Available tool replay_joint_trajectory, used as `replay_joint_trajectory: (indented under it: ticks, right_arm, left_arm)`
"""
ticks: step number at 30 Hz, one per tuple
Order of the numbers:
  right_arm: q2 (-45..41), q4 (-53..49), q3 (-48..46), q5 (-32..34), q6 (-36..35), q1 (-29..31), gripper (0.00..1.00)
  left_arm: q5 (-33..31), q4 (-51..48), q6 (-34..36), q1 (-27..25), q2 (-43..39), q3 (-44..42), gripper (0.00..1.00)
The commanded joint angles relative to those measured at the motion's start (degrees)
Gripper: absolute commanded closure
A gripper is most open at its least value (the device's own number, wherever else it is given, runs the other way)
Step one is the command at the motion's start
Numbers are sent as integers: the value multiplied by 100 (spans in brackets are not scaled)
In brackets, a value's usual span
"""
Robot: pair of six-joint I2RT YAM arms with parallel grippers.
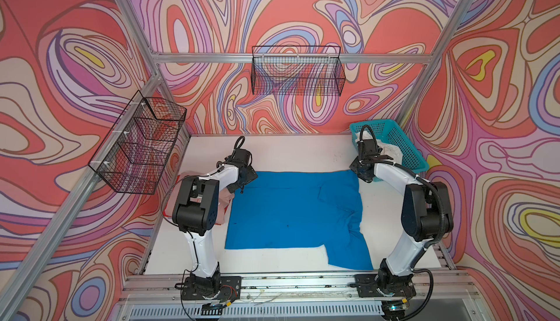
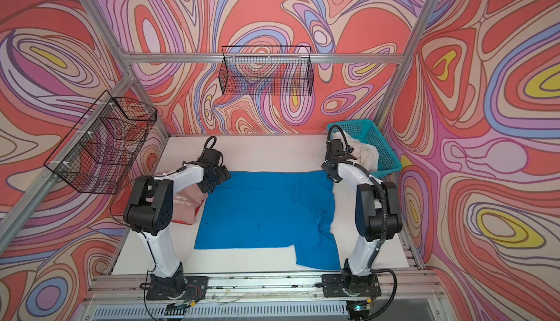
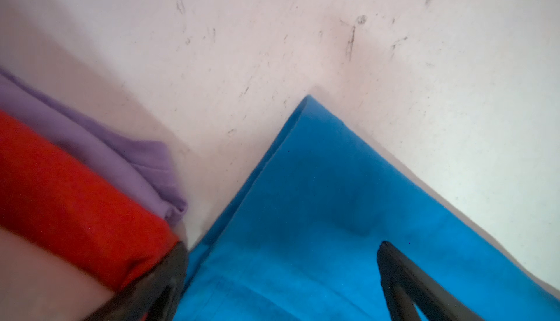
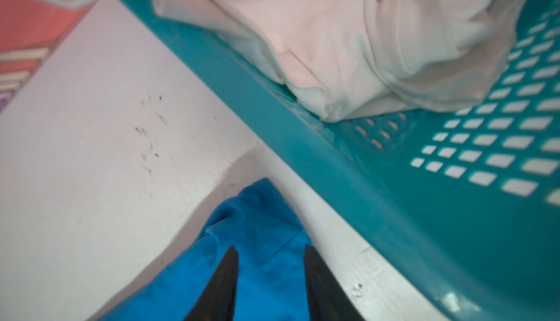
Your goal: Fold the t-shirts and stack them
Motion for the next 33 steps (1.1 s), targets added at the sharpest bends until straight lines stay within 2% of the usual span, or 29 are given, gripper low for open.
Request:
replay_joint_trajectory:
  ticks: [1, 5, 10, 14, 18, 21, 26, 33]
  right_arm:
    - [-318, -96, -99, 253, -78, -2, 54]
    - [-264, 203, -78, -263, -260, -7, 60]
    - [419, 381, 438, -938, -458, 5, 63]
    - [813, 45, 826, -765, -367, 227, 63]
    - [750, 611, 223, -769, -102, 368, 65]
    - [969, 487, 157, -591, -47, 370, 66]
    - [1156, 533, 68, -440, -44, 335, 62]
    - [1091, 468, -20, -546, -79, 210, 50]
  left_arm:
    - [-55, -702, -198, 118, 173, -185, 0]
    - [-92, -737, -268, 118, 164, -192, 0]
    - [-138, -675, -393, 118, 54, -347, 0]
    - [-171, -668, -540, 118, -40, -478, 0]
    - [-172, -736, -551, 118, -2, -411, 0]
    - [-163, -723, -550, 118, -8, -418, 0]
    - [-172, -737, -492, 127, 5, -320, 0]
    - [-94, -652, -361, 127, -88, -256, 0]
